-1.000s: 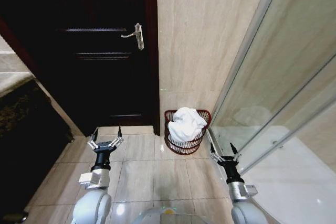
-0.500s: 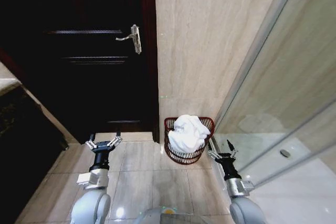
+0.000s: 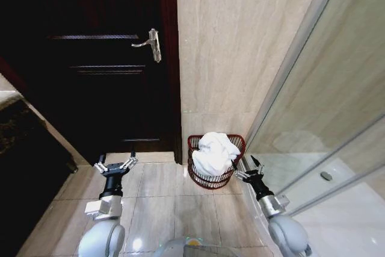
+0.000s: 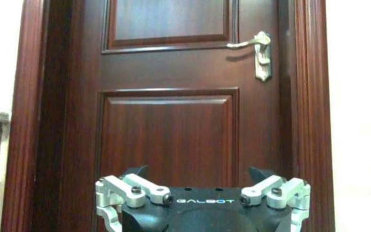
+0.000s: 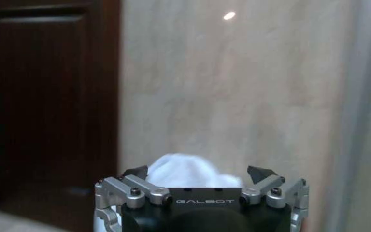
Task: Discard the used towel into the hamper.
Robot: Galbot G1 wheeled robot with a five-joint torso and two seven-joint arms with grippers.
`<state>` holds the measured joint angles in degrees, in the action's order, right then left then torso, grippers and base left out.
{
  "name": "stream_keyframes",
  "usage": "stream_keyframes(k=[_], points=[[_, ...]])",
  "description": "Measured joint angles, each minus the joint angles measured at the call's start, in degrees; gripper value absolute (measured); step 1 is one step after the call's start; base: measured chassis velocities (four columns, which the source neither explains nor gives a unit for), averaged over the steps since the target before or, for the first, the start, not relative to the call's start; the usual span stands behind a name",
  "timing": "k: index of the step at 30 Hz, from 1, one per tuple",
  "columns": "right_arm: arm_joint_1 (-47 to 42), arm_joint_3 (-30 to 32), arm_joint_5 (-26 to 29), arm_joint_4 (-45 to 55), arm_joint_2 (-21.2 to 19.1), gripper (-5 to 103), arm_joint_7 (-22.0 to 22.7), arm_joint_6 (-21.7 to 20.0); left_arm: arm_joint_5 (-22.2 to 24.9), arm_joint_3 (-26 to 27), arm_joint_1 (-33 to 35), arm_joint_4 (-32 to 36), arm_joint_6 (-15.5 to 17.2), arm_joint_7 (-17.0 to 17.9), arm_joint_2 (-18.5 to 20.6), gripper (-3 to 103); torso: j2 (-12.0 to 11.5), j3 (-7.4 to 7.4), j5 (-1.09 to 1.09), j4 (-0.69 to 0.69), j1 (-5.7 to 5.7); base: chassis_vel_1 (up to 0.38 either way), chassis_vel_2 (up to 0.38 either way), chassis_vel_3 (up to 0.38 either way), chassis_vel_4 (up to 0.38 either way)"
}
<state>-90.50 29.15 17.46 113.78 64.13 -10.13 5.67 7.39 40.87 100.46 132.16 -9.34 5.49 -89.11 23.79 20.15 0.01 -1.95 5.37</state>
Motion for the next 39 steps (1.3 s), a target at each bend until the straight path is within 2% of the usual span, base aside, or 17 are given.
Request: stream_keyframes(k=[2, 5, 6, 8, 9, 12, 16, 20, 35, 36, 37, 39], points=[[0.34, -0.90, 0.13, -0.10, -0.92, 100, -0.74, -1.23, 0.18, 0.12, 0.09, 0.25, -0.09, 0.00, -0.18, 100, 0.00, 0.00, -0.01, 0.00, 0.00, 0.000, 0.000, 0.000, 0.000], [1.98, -2.43, -0.54, -0.96, -2.53, 100, -5.52, -4.79, 0.71, 0.48, 0.32, 0.40, -0.59, 0.00, -0.30, 100, 0.00, 0.00, 0.00, 0.00, 0.00, 0.000, 0.000, 0.000, 0.000], [1.98, -2.43, -0.54, -0.96, -2.53, 100, -5.52, -4.79, 0.71, 0.48, 0.32, 0.40, -0.59, 0.00, -0.30, 100, 0.00, 0.00, 0.00, 0.00, 0.00, 0.000, 0.000, 0.000, 0.000], [3.80, -3.18, -0.89, -1.13, -3.46, 100, -10.09, -8.05, 1.12, 0.74, 0.46, 0.18, -1.00, 0.00, -0.15, 100, 0.00, 0.00, -0.01, 0.01, 0.00, 0.000, 0.000, 0.000, 0.000], [3.80, -3.18, -0.89, -1.13, -3.46, 100, -10.09, -8.05, 1.12, 0.74, 0.46, 0.18, -1.00, 0.00, -0.15, 100, 0.00, 0.00, -0.01, 0.01, 0.00, 0.000, 0.000, 0.000, 0.000], [7.91, -4.42, -0.78, -2.93, -4.14, 100, -14.18, -12.28, 1.33, 0.77, 0.56, -0.43, -1.26, -0.11, 0.14, 100, 0.00, 0.00, -0.01, 0.00, 0.00, 0.000, 0.000, 0.000, 0.000], [11.58, -5.60, -0.72, -5.27, -4.21, 100, -17.34, -14.79, 1.23, 0.46, 0.41, -1.09, -1.37, -0.18, 0.40, 100, 0.00, 0.00, -0.01, 0.00, 0.00, 0.000, 0.000, 0.000, 0.000], [15.35, -7.81, -0.18, -7.21, -4.02, 100, -18.37, -17.44, 1.15, 0.33, 0.02, -1.74, -1.37, -0.22, 0.68, 100, 0.00, 0.00, -0.01, 0.00, 0.00, 0.000, 0.000, 0.000, 0.000], [21.98, -11.51, 1.17, -13.82, -2.97, 102, -16.18, -19.73, 1.53, 0.57, -0.78, -1.93, -1.21, 0.18, 0.82, 100, 0.00, 0.01, -0.01, 0.00, 0.00, 0.000, 0.000, 0.000, 0.000], [21.97, -11.51, 1.38, -14.10, -2.92, 97, -15.85, -19.98, 1.61, 0.62, -0.83, -1.74, -1.15, 0.23, 0.86, 100, 0.00, 0.00, -0.02, 0.00, 0.00, 0.000, 0.000, 0.000, 0.000], [21.97, -11.51, 1.38, -14.10, -2.92, 97, -15.85, -19.98, 1.61, 0.62, -0.83, -1.74, -1.15, 0.23, 0.86, 100, 0.00, 0.00, -0.02, 0.00, 0.00, 0.000, 0.000, 0.000, 0.000], [21.90, -11.44, 1.60, -14.53, -2.84, 87, -15.67, -20.07, 1.65, 0.68, -0.84, -1.57, -1.12, 0.25, 0.94, 100, 0.00, 0.01, -0.01, 0.00, 0.00, 0.000, 0.000, 0.000, 0.000]])
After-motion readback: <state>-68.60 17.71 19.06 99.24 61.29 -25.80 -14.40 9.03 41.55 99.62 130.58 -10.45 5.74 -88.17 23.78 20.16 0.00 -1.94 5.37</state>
